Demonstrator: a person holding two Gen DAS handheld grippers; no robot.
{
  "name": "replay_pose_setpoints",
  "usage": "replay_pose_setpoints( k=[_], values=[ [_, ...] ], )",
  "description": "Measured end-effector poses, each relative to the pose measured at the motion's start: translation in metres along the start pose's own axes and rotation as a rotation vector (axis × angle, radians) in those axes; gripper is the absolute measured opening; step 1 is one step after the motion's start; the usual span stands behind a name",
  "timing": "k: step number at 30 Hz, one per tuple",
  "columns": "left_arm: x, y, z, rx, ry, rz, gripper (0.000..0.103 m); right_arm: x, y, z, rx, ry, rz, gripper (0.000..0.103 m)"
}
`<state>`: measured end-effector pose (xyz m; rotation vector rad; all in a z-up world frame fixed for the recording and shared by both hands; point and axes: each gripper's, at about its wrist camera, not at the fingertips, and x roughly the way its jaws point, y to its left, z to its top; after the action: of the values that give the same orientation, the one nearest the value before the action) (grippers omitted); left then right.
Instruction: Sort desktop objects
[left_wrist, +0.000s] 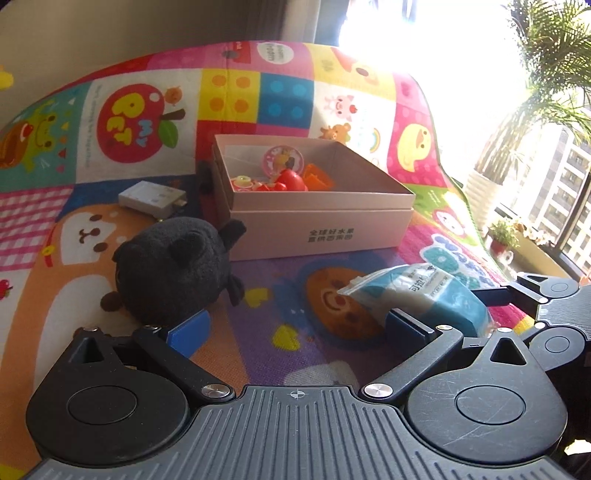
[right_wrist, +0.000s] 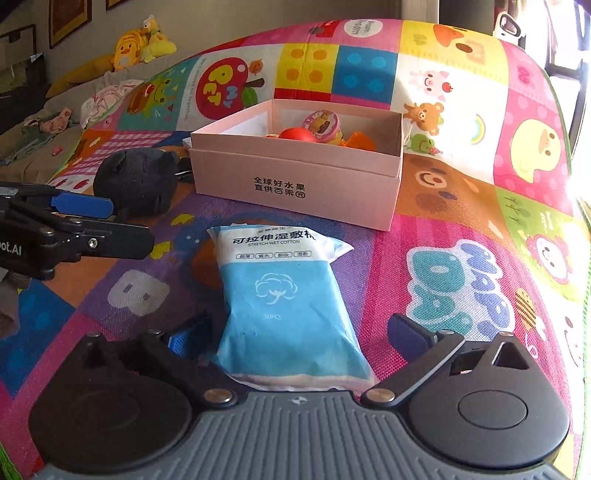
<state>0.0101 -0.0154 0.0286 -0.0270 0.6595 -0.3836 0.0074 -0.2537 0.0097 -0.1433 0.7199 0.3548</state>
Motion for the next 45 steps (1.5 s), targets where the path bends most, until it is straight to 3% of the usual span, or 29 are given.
replay_pose_setpoints(
  k=[4, 9, 14, 17, 21, 27, 32, 39, 43, 45],
  values=[
    [-0.021, 0.009, 0.016, 0.024, -0.113, 0.017, 0.103, -0.001, 0.005, 0.000, -0.025, -0.005, -0.010, 0.103],
    [-0.024, 0.049, 0.066, 0.025, -0.171, 0.164, 0.103, 0.001, 0.005, 0.000, -0.020, 0.006, -0.013, 0.103],
    [0.047, 0.103, 0.101, 0.091, 0.005, 0.194, 0.103, 0.002, 0.005, 0.000, -0.017, 0.011, -0.018, 0.103],
    [0.091, 0.121, 0.107, 0.146, 0.067, 0.197, 0.103, 0.003, 0.004, 0.000, -0.011, 0.017, -0.019, 0.103],
    [0.130, 0.127, 0.110, 0.236, 0.123, 0.172, 0.103, 0.003, 0.003, 0.001, -0.003, 0.021, -0.016, 0.103],
    [0.157, 0.131, 0.110, 0.195, 0.141, 0.151, 0.103, 0.005, 0.002, 0.002, 0.016, 0.028, -0.005, 0.103],
    [0.154, 0.137, 0.109, 0.102, 0.148, 0.153, 0.098, 0.005, 0.001, 0.002, 0.017, 0.027, -0.003, 0.103],
    [0.131, 0.130, 0.103, 0.119, 0.147, 0.239, 0.098, 0.006, 0.000, 0.001, 0.019, 0.027, -0.002, 0.103],
    [0.085, 0.129, 0.105, 0.091, 0.044, 0.303, 0.098, 0.006, 0.001, 0.002, 0.019, 0.027, -0.001, 0.103],
    [0.050, 0.122, 0.110, 0.051, -0.038, 0.286, 0.098, 0.006, 0.001, 0.002, 0.020, 0.028, 0.000, 0.103]
  ],
)
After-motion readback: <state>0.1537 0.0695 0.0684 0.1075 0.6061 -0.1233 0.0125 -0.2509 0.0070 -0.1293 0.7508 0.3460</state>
